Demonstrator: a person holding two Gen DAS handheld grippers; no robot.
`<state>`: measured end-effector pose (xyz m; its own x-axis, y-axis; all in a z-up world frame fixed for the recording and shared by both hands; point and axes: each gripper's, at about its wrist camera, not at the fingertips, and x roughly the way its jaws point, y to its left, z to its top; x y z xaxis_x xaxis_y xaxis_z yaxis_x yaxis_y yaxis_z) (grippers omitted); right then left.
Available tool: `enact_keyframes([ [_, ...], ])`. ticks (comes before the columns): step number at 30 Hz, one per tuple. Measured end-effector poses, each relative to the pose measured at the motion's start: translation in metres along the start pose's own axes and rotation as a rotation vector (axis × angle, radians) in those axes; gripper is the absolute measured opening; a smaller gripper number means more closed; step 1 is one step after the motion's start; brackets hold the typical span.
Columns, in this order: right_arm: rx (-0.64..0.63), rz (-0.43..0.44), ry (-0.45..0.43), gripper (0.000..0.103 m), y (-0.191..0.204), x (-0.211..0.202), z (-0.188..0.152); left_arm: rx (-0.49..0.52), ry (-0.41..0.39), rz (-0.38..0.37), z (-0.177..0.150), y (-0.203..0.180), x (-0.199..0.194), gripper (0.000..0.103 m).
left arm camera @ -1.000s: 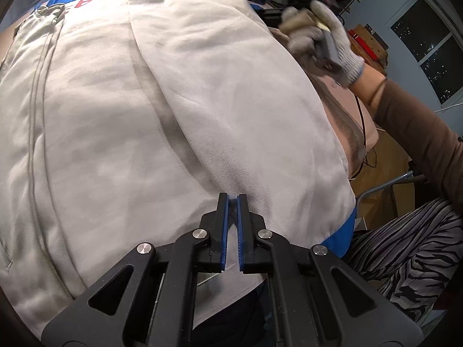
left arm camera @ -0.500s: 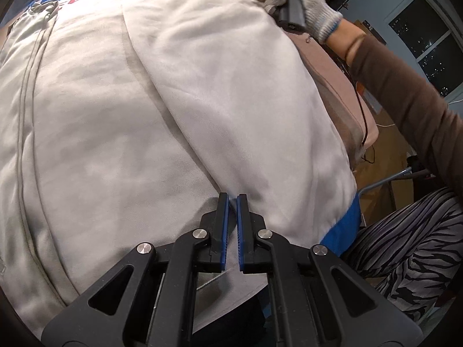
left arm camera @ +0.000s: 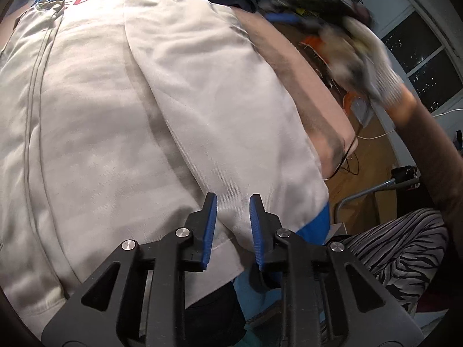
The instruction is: Fold large clothes
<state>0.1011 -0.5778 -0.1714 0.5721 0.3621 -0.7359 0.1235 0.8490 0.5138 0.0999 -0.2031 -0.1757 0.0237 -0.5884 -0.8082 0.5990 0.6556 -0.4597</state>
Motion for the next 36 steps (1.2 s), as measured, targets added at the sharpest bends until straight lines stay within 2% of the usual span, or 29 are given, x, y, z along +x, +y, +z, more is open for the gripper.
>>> enact_keyframes([
  [3, -0.026, 0.017, 0.053, 0.034, 0.014, -0.033, -0.057, -0.043, 0.014, -0.033, -0.006, 0.003, 0.000, 0.022],
  [8, 0.041, 0.154, 0.151, 0.034, 0.025, -0.062, -0.157, -0.117, 0.059, -0.108, -0.017, 0.004, 0.011, 0.022],
  [10, 0.043, 0.159, 0.216, 0.034, 0.030, -0.061, -0.197, -0.163, 0.080, -0.134, -0.019, 0.008, 0.017, 0.022],
  [13, 0.043, 0.130, 0.260, 0.034, 0.029, -0.054, -0.232, -0.193, 0.091, -0.154, -0.019, 0.011, 0.024, 0.022],
  [17, 0.070, 0.144, 0.286, 0.034, 0.023, -0.042, -0.250, -0.196, 0.077, -0.149, -0.014, 0.009, 0.030, 0.022],
  [19, 0.057, 0.141, 0.274, 0.026, 0.024, -0.040, -0.252, -0.185, 0.074, -0.140, -0.014, 0.008, 0.030, 0.022],
  [20, 0.047, 0.139, 0.269, 0.012, 0.024, -0.040, -0.251, -0.176, 0.070, -0.133, -0.015, 0.007, 0.029, 0.022],
  [21, 0.031, 0.132, 0.261, 0.005, 0.026, -0.042, -0.252, -0.170, 0.068, -0.127, -0.016, 0.006, 0.028, 0.020],
  [27, -0.026, 0.055, 0.201, 0.003, 0.032, -0.058, -0.252, -0.112, 0.063, -0.079, -0.016, -0.004, 0.032, 0.018],
  [28, -0.024, 0.063, 0.201, 0.004, 0.031, -0.057, -0.253, -0.104, 0.064, -0.076, -0.016, -0.003, 0.030, 0.018],
  [29, -0.028, 0.068, 0.201, 0.011, 0.030, -0.057, -0.254, -0.100, 0.068, -0.070, -0.016, -0.004, 0.029, 0.018],
  [32, -0.046, 0.050, 0.188, 0.041, 0.027, -0.063, -0.255, -0.098, 0.057, -0.063, -0.017, -0.003, 0.018, 0.018],
  [36, -0.001, 0.097, 0.179, 0.042, 0.008, -0.063, -0.252, -0.033, 0.008, -0.037, -0.020, -0.013, -0.007, 0.018],
])
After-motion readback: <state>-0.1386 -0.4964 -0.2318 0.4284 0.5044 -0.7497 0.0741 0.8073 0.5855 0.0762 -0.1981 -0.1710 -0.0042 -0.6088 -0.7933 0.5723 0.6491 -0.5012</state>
